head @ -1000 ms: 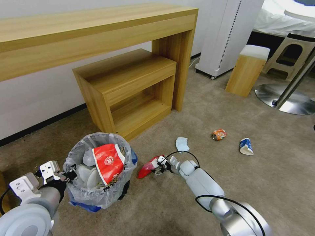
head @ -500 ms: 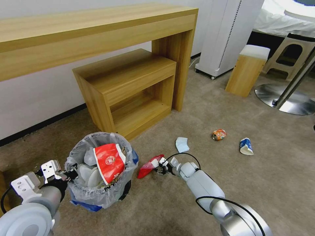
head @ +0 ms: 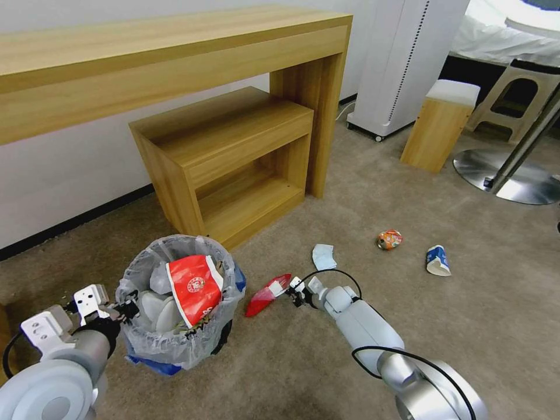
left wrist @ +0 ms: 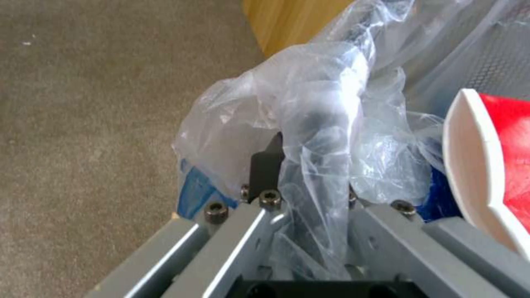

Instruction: Pick up the trash bin and place the garbage on the floor into it.

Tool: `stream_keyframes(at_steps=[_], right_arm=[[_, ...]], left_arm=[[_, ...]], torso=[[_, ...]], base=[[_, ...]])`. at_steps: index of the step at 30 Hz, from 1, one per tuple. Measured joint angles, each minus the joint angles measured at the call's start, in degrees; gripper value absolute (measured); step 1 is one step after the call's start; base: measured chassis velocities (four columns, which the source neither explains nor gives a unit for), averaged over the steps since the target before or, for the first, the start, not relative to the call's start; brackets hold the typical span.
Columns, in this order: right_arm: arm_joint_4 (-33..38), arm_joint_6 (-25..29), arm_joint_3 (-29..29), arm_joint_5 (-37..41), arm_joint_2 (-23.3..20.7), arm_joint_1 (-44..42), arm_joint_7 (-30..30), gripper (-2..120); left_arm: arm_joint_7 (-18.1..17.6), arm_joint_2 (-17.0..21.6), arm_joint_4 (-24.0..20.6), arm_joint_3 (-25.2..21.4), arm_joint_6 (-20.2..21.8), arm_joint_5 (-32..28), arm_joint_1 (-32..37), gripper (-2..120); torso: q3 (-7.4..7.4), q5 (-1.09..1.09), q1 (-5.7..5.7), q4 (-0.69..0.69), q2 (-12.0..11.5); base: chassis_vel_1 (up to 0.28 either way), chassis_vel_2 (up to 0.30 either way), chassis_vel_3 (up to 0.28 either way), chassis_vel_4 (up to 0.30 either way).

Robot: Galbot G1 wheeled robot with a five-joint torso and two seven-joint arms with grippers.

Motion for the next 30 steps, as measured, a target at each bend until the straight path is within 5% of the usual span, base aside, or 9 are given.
stream_keyframes(at_steps=[10, 22, 30], right_arm=[[4.7, 1.1, -0.9, 6.5, -2.1, -0.9, -3.5, 2], [24.2, 7.2, -1.9, 23.2, -9.2, -6.8, -7.9, 48], [25.5, 7.2, -0.1, 24.3, -10.8, -8.6, -4.9, 75]], left_arm=[[0.1, 0.2, 0.2, -0.1, -0.1, 0.1, 0.0, 0], [0.2, 0.3, 2.5, -0.4, -0.4, 1.3, -1.5, 0], [0.9, 0.6, 4.3, 0.1, -0.6, 2.6, -2.0, 0]], torso=[[0.0, 0.0, 0.0, 0.0, 0.0], [-0.01, 0.0, 0.0, 0.0, 0.0], [0.0, 0.0, 0.0, 0.0, 0.0]], base=[[0.0, 0.0, 0.0, 0.0], [0.0, 0.0, 0.0, 0.0], [0.0, 0.0, 0.0, 0.0]])
